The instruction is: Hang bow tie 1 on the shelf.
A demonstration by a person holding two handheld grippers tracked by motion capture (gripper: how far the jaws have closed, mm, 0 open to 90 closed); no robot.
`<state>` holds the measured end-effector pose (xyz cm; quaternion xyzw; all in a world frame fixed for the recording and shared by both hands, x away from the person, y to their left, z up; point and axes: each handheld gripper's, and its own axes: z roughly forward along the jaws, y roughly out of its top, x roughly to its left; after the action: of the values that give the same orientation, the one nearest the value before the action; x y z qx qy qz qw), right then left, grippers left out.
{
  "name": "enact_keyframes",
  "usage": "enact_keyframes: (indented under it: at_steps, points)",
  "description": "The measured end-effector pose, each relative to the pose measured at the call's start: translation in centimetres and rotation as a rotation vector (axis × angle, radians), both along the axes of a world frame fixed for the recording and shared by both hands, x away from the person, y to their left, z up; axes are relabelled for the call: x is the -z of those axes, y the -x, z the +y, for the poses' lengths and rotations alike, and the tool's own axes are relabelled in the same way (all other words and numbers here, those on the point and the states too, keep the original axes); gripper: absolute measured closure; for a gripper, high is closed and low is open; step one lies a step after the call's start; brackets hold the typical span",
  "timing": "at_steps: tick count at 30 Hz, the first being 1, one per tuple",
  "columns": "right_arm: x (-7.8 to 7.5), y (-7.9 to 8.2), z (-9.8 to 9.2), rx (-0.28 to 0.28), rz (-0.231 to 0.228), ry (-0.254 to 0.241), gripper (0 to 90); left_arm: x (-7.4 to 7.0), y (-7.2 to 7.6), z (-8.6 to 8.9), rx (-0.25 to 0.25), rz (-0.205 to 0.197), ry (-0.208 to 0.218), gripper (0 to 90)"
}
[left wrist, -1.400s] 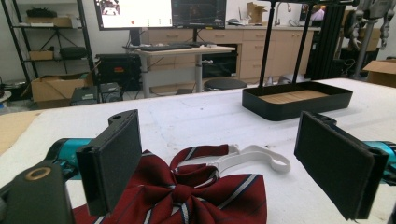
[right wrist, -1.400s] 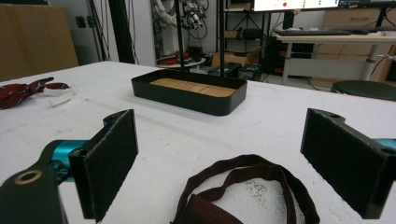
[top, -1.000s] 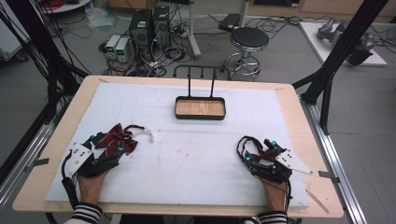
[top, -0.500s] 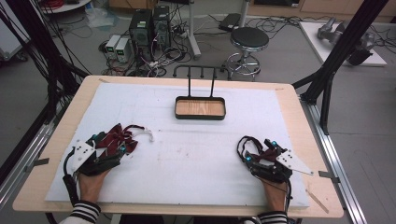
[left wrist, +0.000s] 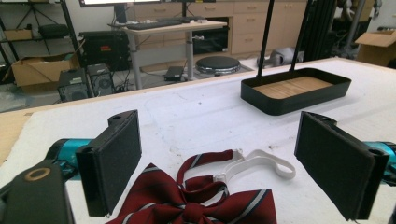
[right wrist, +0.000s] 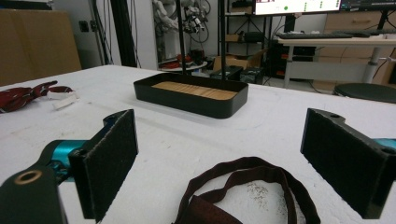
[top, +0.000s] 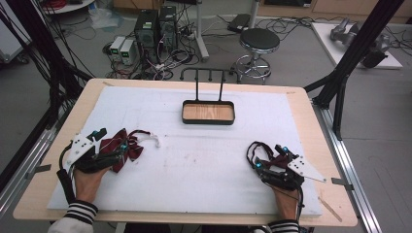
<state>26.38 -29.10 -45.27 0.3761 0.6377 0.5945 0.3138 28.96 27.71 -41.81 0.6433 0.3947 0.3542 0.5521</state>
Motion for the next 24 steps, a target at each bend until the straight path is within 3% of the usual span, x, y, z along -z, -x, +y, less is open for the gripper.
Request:
enact_keyframes:
  at_steps: [10,13,14,15,19,22,23,24]
  points:
    - [0.0,0.0,0.0,-0.001,-0.004,0.001,10.2,-1.4,-1.3,-0.3,0.050,0.083,-0.088,15.0]
    - [0.0,0.0,0.0,0.000,-0.002,-0.002,10.2,-1.8,-2.1,-0.3,0.071,0.138,-0.112,15.1]
    - [0.0,0.0,0.0,0.000,-0.002,-0.002,10.2,-1.8,-2.1,-0.3,0.071,0.138,-0.112,15.1]
    - [0.0,0.0,0.0,0.000,-0.006,0.000,10.2,-2.0,-2.6,-0.3,0.072,0.180,-0.122,15.1]
    - [0.0,0.0,0.0,0.000,-0.006,-0.001,10.2,-2.3,-3.1,-0.2,0.072,0.205,-0.129,15.2]
    - [0.0,0.0,0.0,0.000,-0.006,-0.002,10.2,-2.6,-3.8,0.0,0.068,0.254,-0.150,15.3]
    - [0.0,0.0,0.0,0.000,-0.007,-0.001,10.2,-2.6,-3.8,0.0,0.068,0.254,-0.150,15.4]
    - [0.0,0.0,0.0,0.000,-0.009,-0.001,10.2,-2.7,-4.1,0.0,0.069,0.283,-0.164,15.5]
